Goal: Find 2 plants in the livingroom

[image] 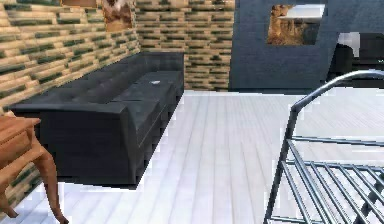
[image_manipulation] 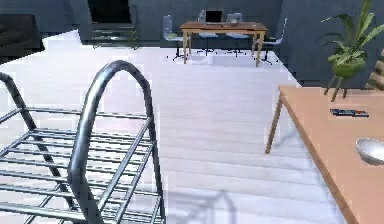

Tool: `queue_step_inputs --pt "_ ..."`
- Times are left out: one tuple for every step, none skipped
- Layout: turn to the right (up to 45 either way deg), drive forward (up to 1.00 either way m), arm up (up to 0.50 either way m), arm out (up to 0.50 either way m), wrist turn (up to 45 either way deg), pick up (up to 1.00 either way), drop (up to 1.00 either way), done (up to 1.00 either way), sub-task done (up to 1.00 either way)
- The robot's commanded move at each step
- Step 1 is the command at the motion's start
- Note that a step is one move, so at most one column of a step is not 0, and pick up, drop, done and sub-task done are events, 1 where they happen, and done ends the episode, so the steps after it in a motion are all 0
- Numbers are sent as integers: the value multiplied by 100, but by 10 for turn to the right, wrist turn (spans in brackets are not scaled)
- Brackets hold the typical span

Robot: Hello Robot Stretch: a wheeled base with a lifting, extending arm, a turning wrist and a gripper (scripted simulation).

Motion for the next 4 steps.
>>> queue_step_inputs --pt "0 100 0 0 0 0 0 0 0" --pt "-90 0 0 0 0 0 0 0 0" --pt "0 5 0 0 0 0 0 0 0" --pt "450 0 0 0 0 0 0 0 0"
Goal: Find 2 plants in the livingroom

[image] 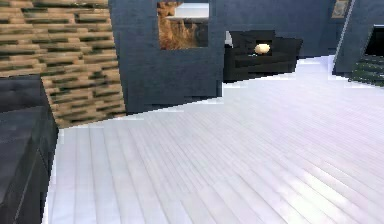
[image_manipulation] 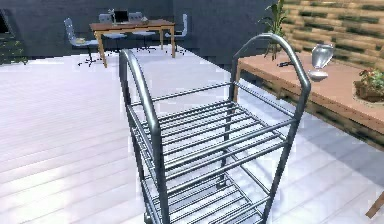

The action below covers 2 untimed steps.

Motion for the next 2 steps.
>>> queue_step_inputs --pt "300 0 0 0 0 0 0 0 0" --pt "0 30 0 0 0 0 0 0 0"
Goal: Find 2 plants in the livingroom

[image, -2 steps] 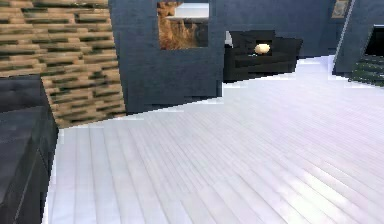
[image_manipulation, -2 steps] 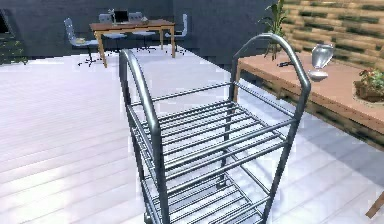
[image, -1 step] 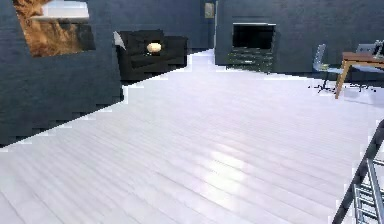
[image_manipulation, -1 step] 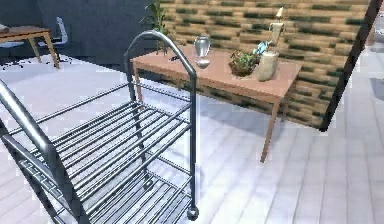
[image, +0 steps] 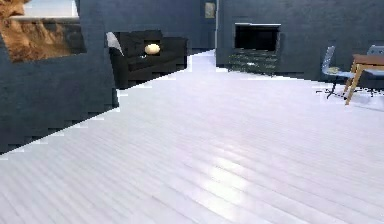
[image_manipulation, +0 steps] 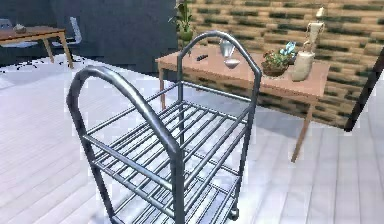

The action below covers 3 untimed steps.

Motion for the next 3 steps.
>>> queue_step_inputs --pt "120 0 0 0 0 0 0 0 0" --pt "0 95 0 0 0 0 0 0 0" --pt "450 0 0 0 0 0 0 0 0"
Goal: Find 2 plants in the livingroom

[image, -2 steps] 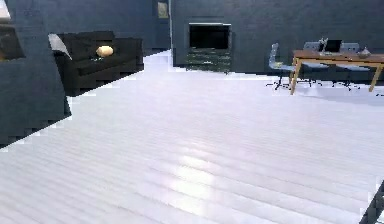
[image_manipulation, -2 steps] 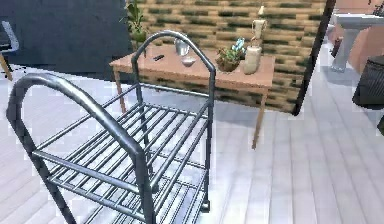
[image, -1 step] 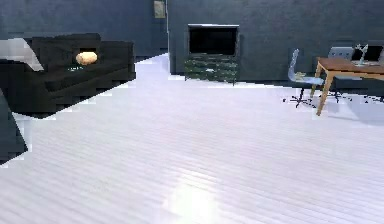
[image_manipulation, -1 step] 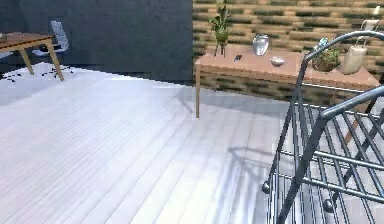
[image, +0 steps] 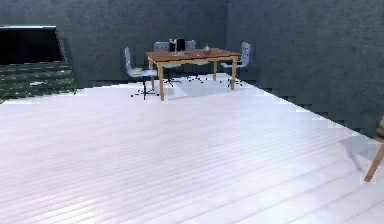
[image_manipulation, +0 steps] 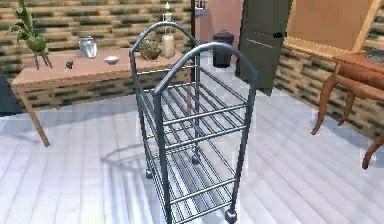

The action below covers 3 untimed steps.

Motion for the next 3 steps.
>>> queue_step_inputs --pt "210 0 0 0 0 0 0 0 0" --pt "0 50 0 0 0 0 0 0 0" --pt "450 0 0 0 0 0 0 0 0"
